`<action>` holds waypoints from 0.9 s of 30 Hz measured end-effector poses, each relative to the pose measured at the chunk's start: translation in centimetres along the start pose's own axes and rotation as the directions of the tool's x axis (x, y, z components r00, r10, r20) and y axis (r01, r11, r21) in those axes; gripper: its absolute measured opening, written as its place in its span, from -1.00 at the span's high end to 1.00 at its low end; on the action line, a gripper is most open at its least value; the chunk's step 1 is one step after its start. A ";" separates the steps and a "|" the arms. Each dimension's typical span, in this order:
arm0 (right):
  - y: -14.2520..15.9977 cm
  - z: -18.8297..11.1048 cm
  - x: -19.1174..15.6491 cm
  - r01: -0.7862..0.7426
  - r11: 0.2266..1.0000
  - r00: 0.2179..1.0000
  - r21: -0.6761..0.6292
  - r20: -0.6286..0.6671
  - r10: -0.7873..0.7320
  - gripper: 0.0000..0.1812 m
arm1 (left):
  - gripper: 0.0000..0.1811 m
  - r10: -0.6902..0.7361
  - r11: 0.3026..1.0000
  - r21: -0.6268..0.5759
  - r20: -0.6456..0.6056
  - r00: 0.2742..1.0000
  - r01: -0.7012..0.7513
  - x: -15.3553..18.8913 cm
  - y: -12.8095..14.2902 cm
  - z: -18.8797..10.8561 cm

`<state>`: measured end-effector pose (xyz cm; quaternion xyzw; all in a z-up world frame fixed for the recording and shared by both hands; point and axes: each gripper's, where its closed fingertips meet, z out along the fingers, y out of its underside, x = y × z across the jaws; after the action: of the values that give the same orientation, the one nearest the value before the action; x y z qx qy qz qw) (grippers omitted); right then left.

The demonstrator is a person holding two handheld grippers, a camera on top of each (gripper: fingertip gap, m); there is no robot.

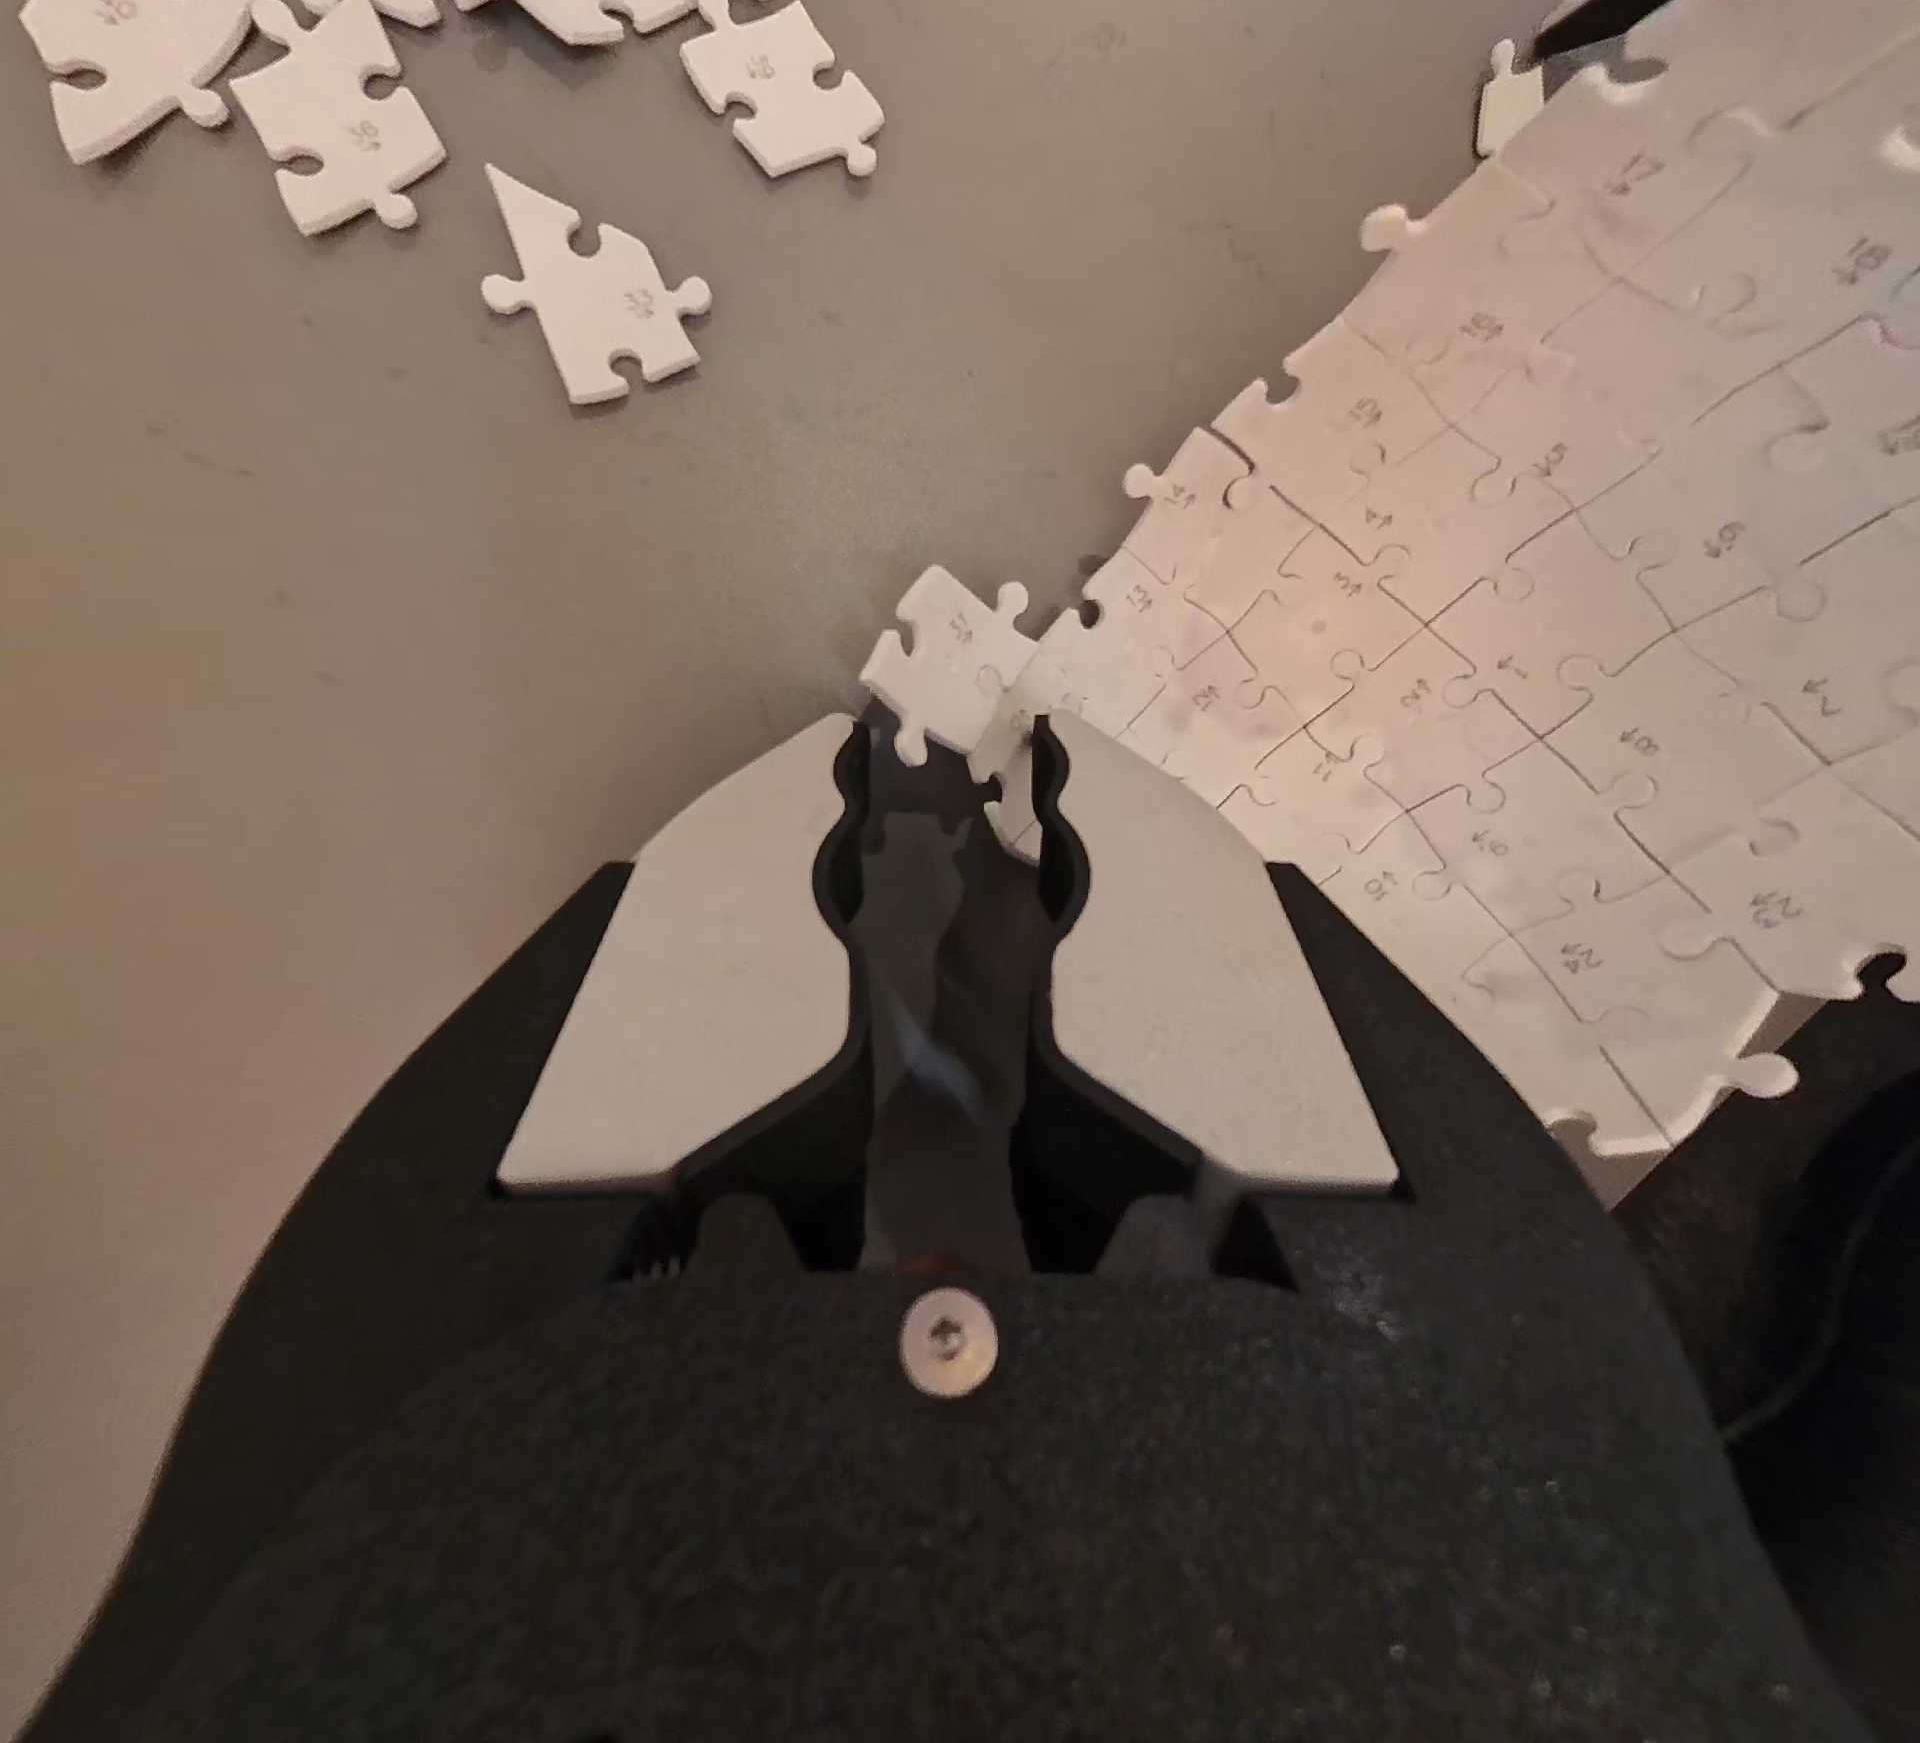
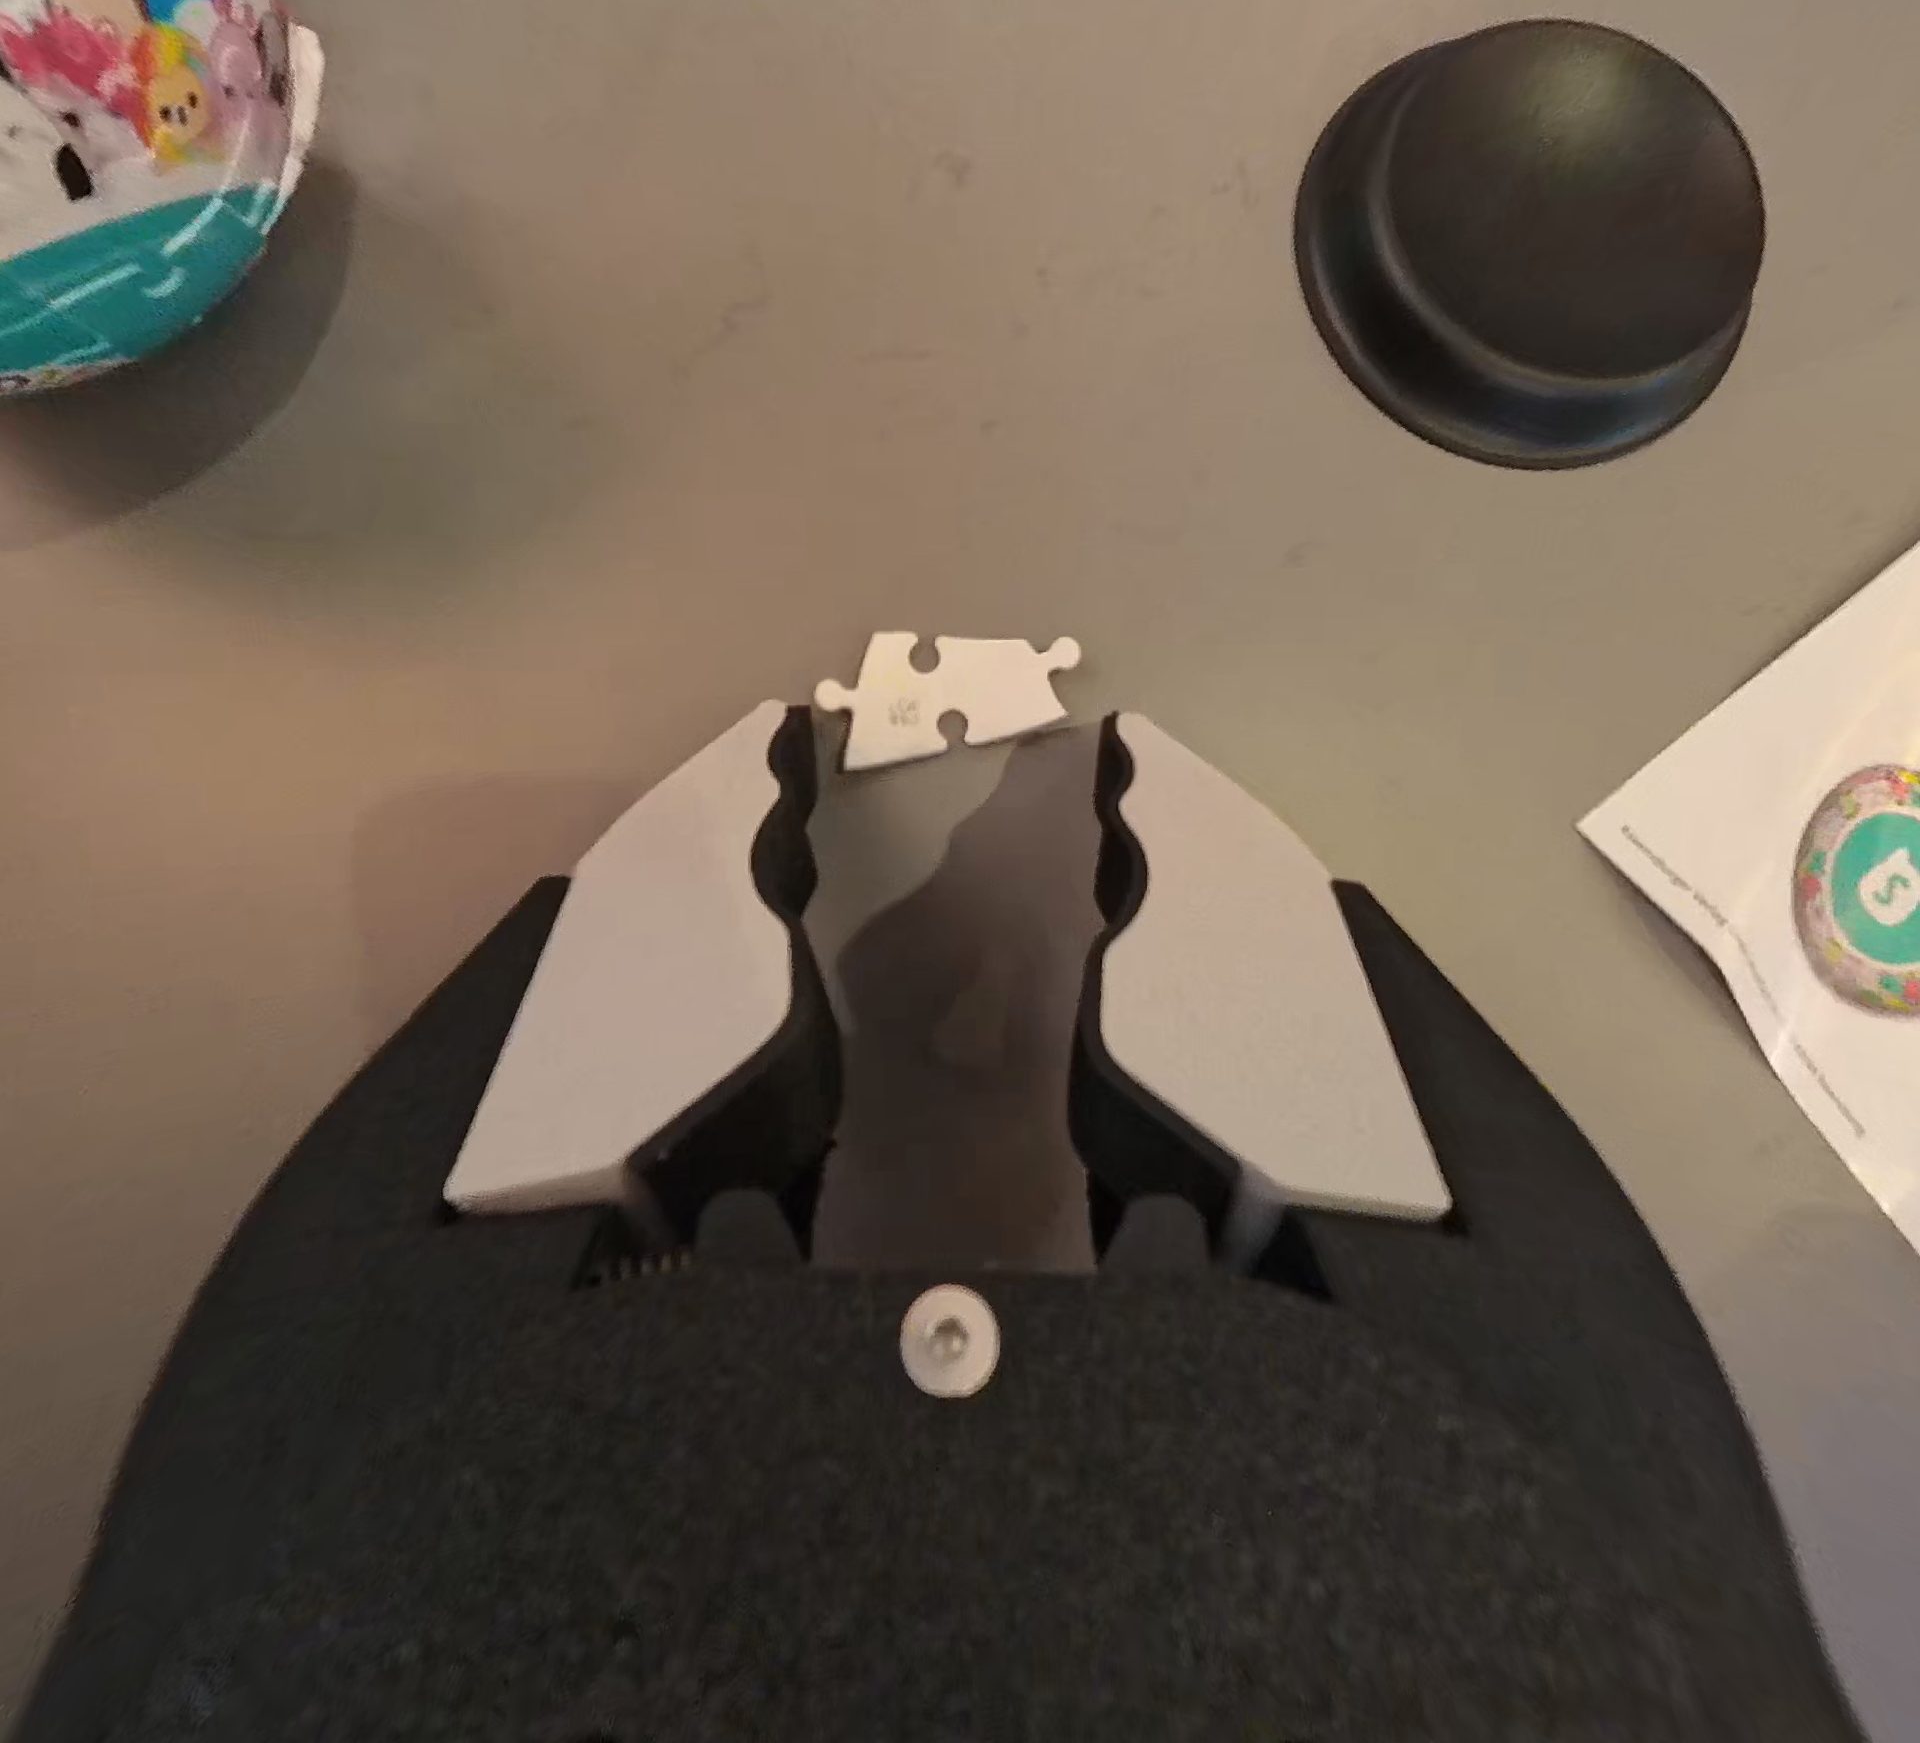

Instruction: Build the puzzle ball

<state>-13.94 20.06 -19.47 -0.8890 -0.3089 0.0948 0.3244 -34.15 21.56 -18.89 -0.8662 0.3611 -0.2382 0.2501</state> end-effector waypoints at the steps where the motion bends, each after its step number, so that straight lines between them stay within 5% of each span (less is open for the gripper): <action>1: 0.0 0.2 0.0 0.010 1.000 1.000 -0.006 0.012 -0.010 0.44 | 0.68 0.000 1.000 -0.001 0.001 1.000 0.000 0.0 0.0 0.0; 12: -0.7 0.3 -0.1 0.146 0.989 0.987 0.002 0.064 -0.146 0.52 | 0.68 -0.001 1.000 -0.001 -0.001 1.000 0.001 0.0 0.0 0.0; 17: -6.2 -2.0 -1.3 0.275 0.948 0.948 0.161 0.119 -0.295 0.56 | 0.69 -0.001 1.000 -0.001 -0.011 1.000 0.001 0.1 0.0 0.0; 23: -16.3 -3.6 -5.3 0.499 0.796 0.755 0.344 0.278 -0.594 0.56 | 0.70 -0.021 1.000 0.002 -0.042 0.999 0.021 0.2 0.0 -0.1; 27: -17.5 -1.6 -9.8 0.631 0.714 0.546 0.305 0.479 -0.687 0.55 | 0.70 -0.031 1.000 0.000 -0.051 0.998 0.031 0.2 0.0 -0.1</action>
<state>-29.61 23.77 -7.44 -0.6210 -0.6955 0.2374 0.2725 -34.09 21.42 -18.80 -0.8652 0.3538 -0.2641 0.2376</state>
